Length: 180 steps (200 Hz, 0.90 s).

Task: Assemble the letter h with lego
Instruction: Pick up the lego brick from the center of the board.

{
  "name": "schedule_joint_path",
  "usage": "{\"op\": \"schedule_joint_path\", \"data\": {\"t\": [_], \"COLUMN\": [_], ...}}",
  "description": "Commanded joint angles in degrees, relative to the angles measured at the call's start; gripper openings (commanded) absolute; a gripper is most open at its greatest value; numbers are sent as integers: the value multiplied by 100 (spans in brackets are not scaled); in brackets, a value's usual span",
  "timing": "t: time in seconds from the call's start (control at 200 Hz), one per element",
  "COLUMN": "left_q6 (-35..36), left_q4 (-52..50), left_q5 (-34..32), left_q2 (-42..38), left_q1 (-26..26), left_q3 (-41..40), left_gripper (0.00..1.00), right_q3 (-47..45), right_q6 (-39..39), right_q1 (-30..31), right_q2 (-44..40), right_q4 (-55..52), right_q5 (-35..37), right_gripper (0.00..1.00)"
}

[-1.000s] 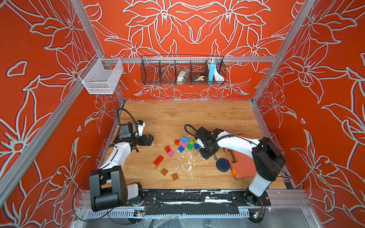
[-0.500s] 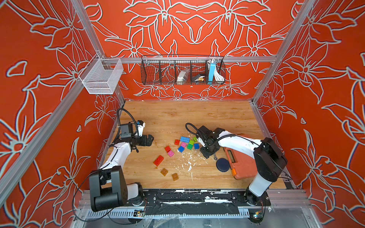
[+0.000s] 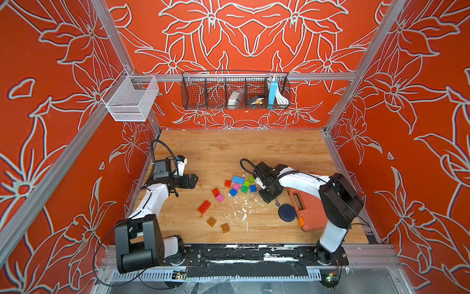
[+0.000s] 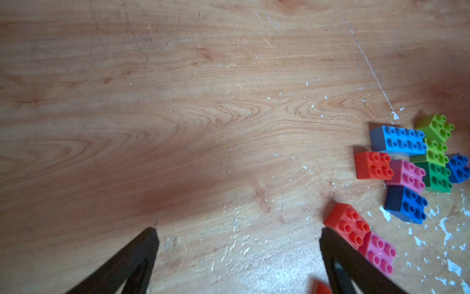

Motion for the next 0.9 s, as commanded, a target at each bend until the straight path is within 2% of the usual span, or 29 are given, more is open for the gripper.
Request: {"op": "schedule_joint_path", "data": {"t": [0.0,0.065,0.27,0.47,0.595,0.756,0.896], "left_q6": [127,156,152,127,121,104,104], "left_q4": [-133,-155,-181,-170,-168,-190,-146], "left_q5": [125,139,138,110,91,53,70], "left_q2": [-129,-161,-103,-65,-70,-4,-82], "left_q1": [21,17,14,15,14,18,14], "left_q3": [9,-11,30,49,42,86,26], "left_gripper": [100,100,100,100,99,100,100], "right_q3": [161,183,195,1169,2011,3173,3909], "right_q6": [94,147,312,860,1132,873,846], "right_q1": [3,3,3,3,3,-10,-23], "right_q2": [0,-13,-158,-247,154,983,1626], "right_q4": [-47,-98,-155,-548,-798,-1416,-1894], "right_q5": [20,103,280,194,278,472,339], "right_gripper": [42,37,32,32,31,31,29]}}
